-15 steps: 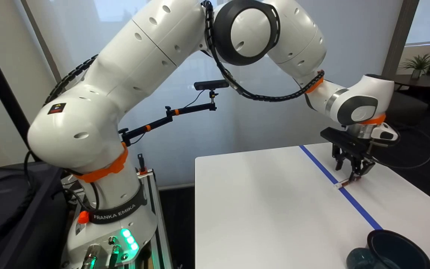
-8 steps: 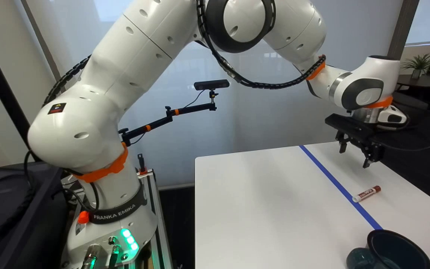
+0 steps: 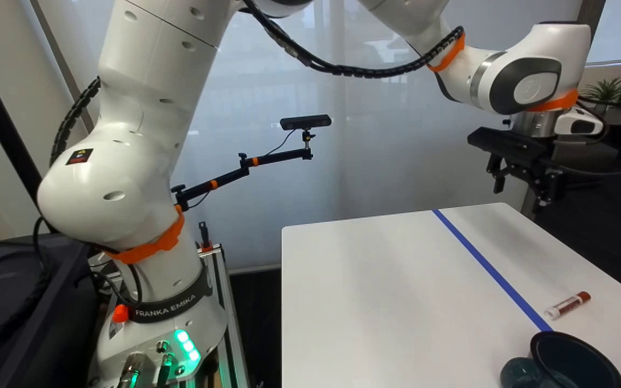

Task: Remove the marker from the mug cup and place it on the table

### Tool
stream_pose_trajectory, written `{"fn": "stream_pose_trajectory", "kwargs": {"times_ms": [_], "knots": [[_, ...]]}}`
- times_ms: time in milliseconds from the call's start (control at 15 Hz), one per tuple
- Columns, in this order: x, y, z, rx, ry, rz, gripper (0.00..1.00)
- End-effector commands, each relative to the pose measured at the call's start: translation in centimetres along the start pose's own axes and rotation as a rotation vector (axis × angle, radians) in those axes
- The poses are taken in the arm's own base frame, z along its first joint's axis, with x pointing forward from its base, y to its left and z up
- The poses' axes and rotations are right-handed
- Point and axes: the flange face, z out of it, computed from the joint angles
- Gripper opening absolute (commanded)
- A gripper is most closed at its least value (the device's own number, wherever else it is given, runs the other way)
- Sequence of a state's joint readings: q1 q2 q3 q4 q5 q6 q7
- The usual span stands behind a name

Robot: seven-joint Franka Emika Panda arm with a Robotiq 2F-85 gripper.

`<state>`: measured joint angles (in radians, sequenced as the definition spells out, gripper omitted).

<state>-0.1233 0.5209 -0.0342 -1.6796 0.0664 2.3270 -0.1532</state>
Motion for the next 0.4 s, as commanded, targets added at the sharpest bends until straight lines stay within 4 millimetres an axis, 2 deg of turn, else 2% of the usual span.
{"fn": "stream_pose_trajectory", "kwargs": {"times_ms": [0,67,200,333], "knots": [[-5.8,2.5,-4.9,0.032,-0.012,-0.044,1.00],[-2.1,1.5,-2.6,0.004,-0.001,-0.018,1.00],[-4.0,3.0,-4.3,0.008,-0.004,-0.028,1.00],[-4.9,3.1,-4.7,0.010,-0.009,-0.034,1.00]]}}
